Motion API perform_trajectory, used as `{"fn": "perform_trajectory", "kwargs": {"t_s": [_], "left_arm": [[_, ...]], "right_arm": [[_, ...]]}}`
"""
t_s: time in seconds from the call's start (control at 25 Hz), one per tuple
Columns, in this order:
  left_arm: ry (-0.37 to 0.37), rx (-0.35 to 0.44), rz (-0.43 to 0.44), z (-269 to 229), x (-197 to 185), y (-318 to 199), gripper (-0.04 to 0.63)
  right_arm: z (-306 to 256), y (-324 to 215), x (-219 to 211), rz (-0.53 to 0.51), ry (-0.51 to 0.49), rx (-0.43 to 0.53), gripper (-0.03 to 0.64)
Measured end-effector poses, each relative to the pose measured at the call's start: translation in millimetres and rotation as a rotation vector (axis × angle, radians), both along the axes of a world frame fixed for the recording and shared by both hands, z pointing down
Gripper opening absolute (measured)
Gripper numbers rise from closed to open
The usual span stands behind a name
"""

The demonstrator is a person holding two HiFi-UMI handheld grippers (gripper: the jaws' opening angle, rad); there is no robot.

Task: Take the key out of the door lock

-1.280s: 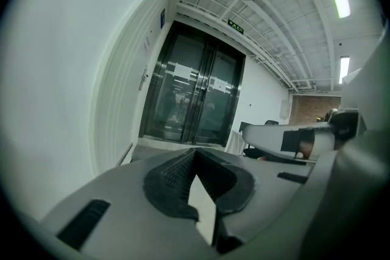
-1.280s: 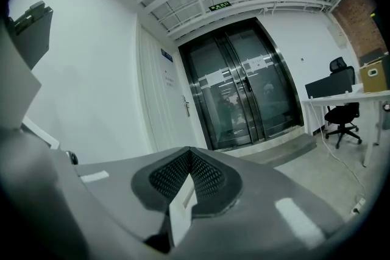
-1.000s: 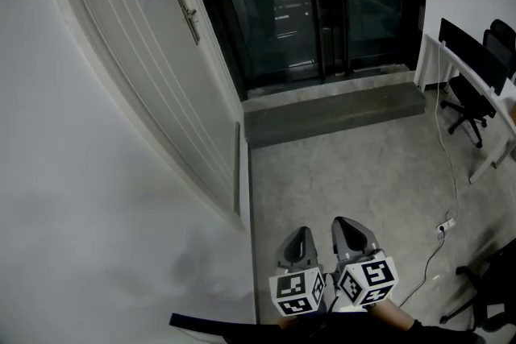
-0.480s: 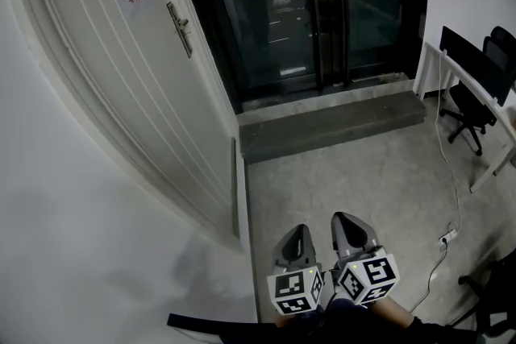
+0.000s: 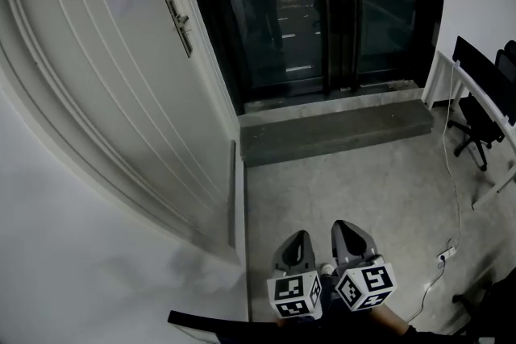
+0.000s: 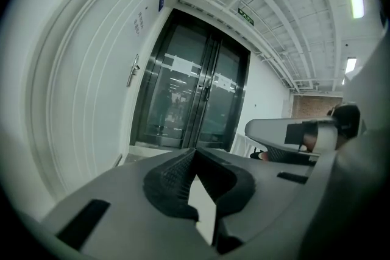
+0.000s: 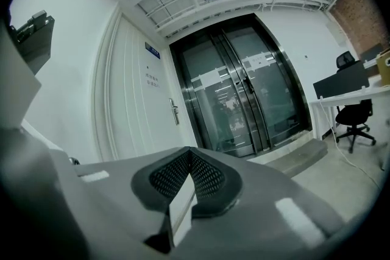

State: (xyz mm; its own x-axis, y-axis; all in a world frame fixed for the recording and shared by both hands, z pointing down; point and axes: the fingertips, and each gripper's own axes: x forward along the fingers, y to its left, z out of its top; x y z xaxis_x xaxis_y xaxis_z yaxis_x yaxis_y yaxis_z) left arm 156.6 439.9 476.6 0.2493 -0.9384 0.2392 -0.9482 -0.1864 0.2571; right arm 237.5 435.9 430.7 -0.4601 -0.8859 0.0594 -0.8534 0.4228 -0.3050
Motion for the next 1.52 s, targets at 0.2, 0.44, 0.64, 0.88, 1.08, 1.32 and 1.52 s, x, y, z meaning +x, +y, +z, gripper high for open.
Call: {"fn": "perform_trajectory", "kwargs": {"t_s": [0.2, 0.44, 0.64, 0.88, 1.08, 1.32, 1.52], "left_arm": [[-0.005, 0.006, -0.032, -3, 6, -60, 0.0], [-0.003, 0.01, -0.051, -15, 27, -130, 0.0], [-0.015, 0.01, -0.071, -20, 37, -173, 0.0], [-0.02, 0.008, -0.098, -15, 50, -206, 0.0], [-0.029, 0.01, -0.12, -17, 46, -227, 0.0], [-0.02, 0.004, -0.134, -14, 35, -252, 0.0], [-0.026, 0.022, -0.101, -16, 28, -294, 0.0]], "right_arm": [[-4, -64, -1, -0.055, 0.001, 0.009, 0.002], [-12, -135, 12, -0.098, -0.001, 0.001, 0.002], [-16, -181, 23, -0.12, -0.011, 0.0, 0.002], [-9, -213, 35, -0.156, -0.013, 0.003, 0.002], [-14, -235, 35, -0.169, -0.03, 0.013, 0.002], [-10, -261, 31, -0.158, -0.035, 0.003, 0.002], [-8, -299, 23, -0.131, -0.047, 0.01, 0.002]]}}
